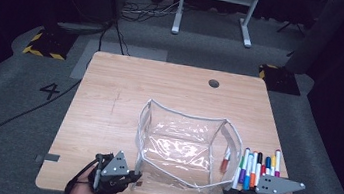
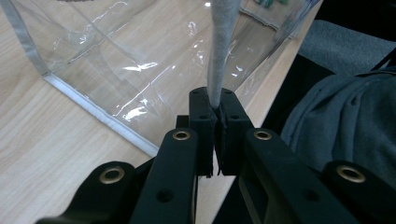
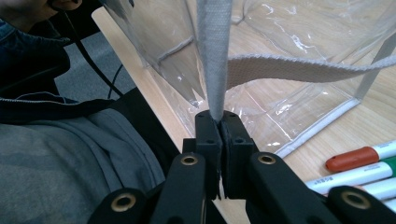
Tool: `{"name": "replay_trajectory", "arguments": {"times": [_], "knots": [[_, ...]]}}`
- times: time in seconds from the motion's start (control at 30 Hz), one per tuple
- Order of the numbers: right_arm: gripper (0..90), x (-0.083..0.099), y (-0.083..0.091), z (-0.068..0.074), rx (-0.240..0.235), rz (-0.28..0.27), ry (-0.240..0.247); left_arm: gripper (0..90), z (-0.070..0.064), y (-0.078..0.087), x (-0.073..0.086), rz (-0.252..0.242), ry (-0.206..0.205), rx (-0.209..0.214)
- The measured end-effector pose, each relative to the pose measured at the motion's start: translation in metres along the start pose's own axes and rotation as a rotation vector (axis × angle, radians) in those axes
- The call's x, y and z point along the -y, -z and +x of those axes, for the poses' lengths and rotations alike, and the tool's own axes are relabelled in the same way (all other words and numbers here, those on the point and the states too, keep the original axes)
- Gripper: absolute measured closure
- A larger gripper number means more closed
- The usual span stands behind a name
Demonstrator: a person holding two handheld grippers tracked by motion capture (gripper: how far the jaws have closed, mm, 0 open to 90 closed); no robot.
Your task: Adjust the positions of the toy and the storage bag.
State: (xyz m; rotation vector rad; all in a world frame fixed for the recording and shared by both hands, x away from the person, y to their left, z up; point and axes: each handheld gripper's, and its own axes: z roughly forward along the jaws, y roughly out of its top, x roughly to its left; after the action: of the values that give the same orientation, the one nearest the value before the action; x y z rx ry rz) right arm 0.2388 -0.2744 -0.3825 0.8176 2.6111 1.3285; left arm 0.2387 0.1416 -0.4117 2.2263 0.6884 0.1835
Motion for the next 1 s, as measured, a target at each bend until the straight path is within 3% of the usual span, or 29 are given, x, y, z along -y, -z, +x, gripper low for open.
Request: {"name": "replay_trajectory", "arguments": {"times": [0.27,0.37,0.4,0.47,0.6,0.63,0.73,0.8,0.83,0.93,1.0], "knots": [[85.3,0.009,0.008,0.006,-0.018,-0.001,-0.009,85.5,-0.011,0.002,0.002,0.011,-0.008,0.017],[78.8,0.009,0.012,0.006,-0.03,-0.034,-0.024,77.9,-0.009,0.005,0.003,-0.003,0.0,0.039],[73.3,0.01,0.015,0.004,-0.025,-0.036,-0.027,66.0,-0.008,0.008,0.004,-0.01,0.015,0.046],[68.5,0.012,0.02,0.0,-0.018,-0.039,-0.046,57.8,-0.004,0.017,0.007,-0.024,0.039,0.052],[64.1,0.016,0.027,-0.007,-0.002,-0.038,-0.07,50.7,0.005,0.033,0.012,-0.07,0.063,0.034],[61.8,0.018,0.032,-0.011,0.012,-0.045,-0.087,46.6,0.009,0.036,0.013,-0.088,0.066,0.001],[60.5,0.02,0.036,-0.016,0.043,-0.057,-0.101,44.6,0.015,0.037,0.012,-0.086,0.08,-0.013],[59.7,0.022,0.039,-0.023,0.074,-0.059,-0.112,42.9,0.023,0.036,0.011,-0.087,0.084,-0.044],[59.3,0.024,0.041,-0.03,0.101,-0.063,-0.127,42.2,0.033,0.035,0.01,-0.09,0.1,-0.073],[58.8,0.026,0.042,-0.038,0.125,-0.064,-0.138,41.3,0.044,0.033,0.008,-0.09,0.125,-0.106],[58.1,0.03,0.044,-0.05,0.178,-0.065,-0.155,39.4,0.06,0.028,0.008,-0.079,0.146,-0.149]]}}
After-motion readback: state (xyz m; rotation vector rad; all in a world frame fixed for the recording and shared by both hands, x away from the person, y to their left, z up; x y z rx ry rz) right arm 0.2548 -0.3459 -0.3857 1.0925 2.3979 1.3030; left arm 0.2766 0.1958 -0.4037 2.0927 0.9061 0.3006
